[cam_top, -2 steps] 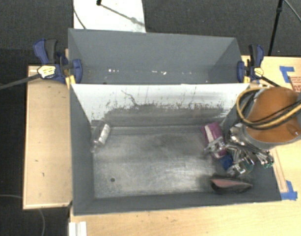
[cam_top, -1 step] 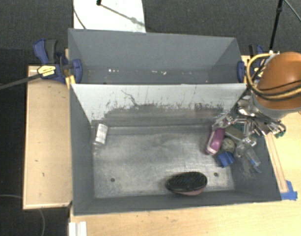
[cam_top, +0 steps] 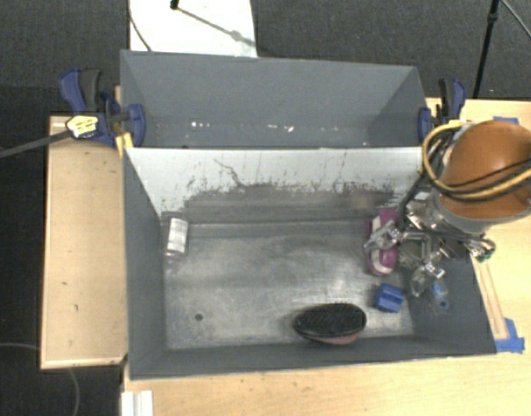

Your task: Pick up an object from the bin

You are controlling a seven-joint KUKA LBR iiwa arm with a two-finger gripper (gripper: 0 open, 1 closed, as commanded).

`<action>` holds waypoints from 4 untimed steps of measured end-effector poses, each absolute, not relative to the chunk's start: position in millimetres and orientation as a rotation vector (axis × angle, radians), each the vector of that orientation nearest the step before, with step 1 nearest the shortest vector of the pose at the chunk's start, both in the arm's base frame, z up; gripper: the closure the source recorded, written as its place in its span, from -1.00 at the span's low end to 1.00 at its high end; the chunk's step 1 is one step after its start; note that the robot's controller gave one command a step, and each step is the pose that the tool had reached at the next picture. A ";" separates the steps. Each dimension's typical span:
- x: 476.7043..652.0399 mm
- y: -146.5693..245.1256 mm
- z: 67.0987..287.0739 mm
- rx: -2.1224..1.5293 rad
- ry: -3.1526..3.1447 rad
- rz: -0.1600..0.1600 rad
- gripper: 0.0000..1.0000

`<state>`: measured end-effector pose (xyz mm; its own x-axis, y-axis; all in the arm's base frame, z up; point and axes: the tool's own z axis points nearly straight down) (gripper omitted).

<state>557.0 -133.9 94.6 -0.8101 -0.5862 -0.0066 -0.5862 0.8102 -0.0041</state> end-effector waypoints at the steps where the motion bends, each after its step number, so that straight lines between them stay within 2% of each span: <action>1: 549.1 -130.0 72.0 -1.623 2.677 0.038 -1.00; 2: 512.4 -99.5 71.5 -2.016 2.403 0.000 -1.00; 3: 514.4 -100.5 74.0 -2.005 2.408 -0.006 1.00; 4: 540.1 -105.8 249.3 -2.081 2.343 -0.011 1.00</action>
Offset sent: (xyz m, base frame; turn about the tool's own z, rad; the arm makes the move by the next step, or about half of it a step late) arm -0.0097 -0.0125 -0.0246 -0.4625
